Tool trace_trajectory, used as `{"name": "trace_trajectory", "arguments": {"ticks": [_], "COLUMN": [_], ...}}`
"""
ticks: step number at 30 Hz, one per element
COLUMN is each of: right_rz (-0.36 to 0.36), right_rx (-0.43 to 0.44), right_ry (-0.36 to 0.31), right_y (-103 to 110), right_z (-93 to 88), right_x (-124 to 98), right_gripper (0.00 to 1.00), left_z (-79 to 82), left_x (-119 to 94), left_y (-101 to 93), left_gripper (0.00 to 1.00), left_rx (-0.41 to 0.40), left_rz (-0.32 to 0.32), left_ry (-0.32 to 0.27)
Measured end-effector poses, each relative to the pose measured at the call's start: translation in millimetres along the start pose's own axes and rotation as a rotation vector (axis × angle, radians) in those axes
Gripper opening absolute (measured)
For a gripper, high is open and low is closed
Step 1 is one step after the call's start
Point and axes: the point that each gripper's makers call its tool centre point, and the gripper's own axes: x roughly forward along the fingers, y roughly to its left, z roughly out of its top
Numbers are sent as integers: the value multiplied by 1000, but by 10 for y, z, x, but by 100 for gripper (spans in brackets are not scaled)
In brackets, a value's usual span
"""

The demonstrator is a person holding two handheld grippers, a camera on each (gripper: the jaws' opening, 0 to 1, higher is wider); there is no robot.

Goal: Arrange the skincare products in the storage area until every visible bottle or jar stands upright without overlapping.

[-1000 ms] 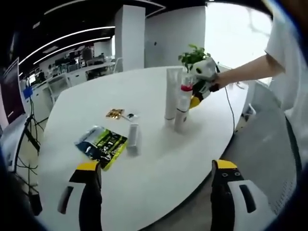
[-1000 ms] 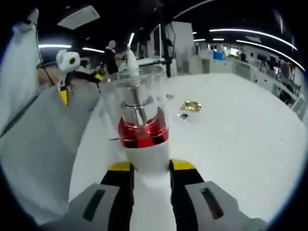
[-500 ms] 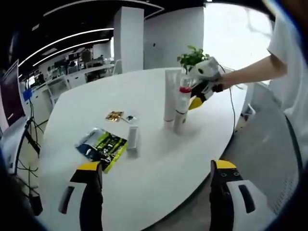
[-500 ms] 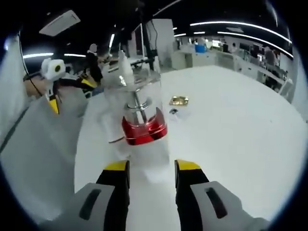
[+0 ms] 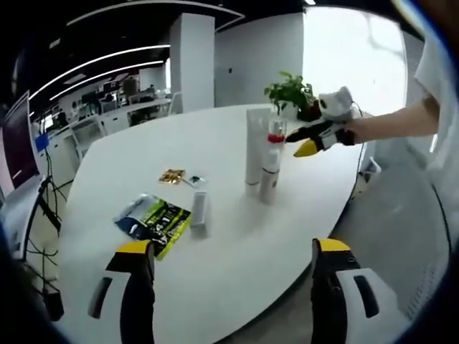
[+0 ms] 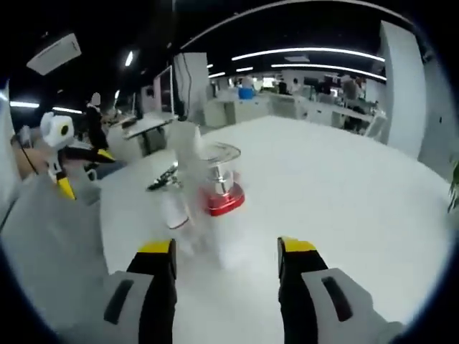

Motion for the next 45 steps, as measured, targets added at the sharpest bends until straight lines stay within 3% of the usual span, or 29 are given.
{"name": "trace_trajectory", "arguments": {"ticks": [15,25,32,45], "right_rz": [-48,-112,-117,-142], "right_rx": [38,92,91,110], "right_ry": [-44,-116,-116,-97], "right_y": [453,564,685,656], "right_z": [18,195,214,166], "right_x": [-320,-526,-554,-611], "right_gripper": [61,70,77,89], "left_z": [-37,10,28,47], "left_x": [18,4,-2,-12], "left_y": [-71,-133,-135,-135], "left_gripper": [81,83,85,85], "left_rx": [16,0,1,-3], "left_rz": [-30,-54,-65,-65], "left_ry": [23,-3,-15,-23]}}
